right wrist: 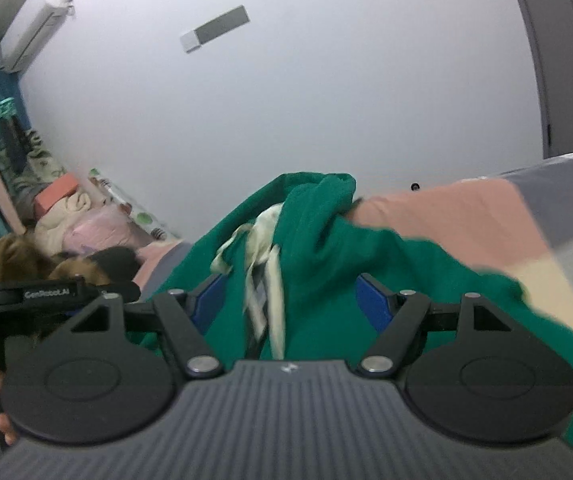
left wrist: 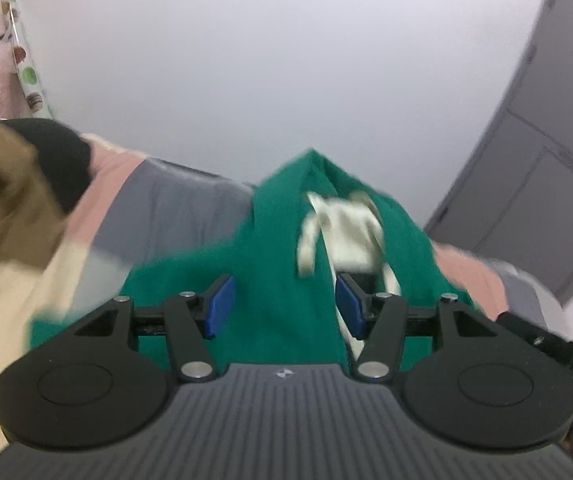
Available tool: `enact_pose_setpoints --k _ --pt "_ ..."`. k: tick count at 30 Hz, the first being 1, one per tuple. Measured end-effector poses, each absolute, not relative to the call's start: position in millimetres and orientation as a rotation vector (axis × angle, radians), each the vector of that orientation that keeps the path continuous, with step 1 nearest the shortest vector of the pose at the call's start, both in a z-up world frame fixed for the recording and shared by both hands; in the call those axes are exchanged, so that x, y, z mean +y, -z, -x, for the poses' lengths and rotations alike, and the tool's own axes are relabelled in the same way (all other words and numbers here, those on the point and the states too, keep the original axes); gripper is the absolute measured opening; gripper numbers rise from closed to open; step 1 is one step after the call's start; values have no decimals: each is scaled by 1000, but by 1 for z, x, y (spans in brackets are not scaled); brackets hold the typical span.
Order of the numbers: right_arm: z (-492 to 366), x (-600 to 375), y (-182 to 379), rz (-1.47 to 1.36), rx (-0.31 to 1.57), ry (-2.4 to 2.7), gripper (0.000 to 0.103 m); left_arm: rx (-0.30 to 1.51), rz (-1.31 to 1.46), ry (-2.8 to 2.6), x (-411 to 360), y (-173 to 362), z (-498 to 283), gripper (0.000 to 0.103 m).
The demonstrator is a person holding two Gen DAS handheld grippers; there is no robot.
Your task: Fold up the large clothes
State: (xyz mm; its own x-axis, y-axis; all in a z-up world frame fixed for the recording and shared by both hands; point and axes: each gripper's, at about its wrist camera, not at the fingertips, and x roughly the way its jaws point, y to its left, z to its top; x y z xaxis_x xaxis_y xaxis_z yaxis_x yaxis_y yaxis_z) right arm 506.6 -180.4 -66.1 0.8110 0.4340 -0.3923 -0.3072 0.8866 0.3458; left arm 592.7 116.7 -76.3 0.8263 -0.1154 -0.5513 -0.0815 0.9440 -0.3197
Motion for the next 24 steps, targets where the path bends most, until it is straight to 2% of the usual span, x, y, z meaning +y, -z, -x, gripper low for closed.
enact_pose_setpoints --k 7,14,16,17,19,21,24 --pt "-650 -147 92 -310 515 -375 73 607 404 6 145 105 -709 61" --pt "-715 -131 107 -301 583 -342 73 693 525 41 150 138 -755 61" --pt "-721 -129 110 -300 597 -346 68 703 538 47 146 140 -757 60" --pt "-725 -128 108 -283 609 -344 62 705 539 57 145 139 -759 59" --pt "-730 -124 107 -230 631 -343 45 721 528 71 143 135 -765 50" --pt "-731 -121 101 -214 642 -346 24 738 519 75 139 128 -767 34" --pt "-723 -116 85 -159 606 -375 14 744 455 91 130 113 -765 25"
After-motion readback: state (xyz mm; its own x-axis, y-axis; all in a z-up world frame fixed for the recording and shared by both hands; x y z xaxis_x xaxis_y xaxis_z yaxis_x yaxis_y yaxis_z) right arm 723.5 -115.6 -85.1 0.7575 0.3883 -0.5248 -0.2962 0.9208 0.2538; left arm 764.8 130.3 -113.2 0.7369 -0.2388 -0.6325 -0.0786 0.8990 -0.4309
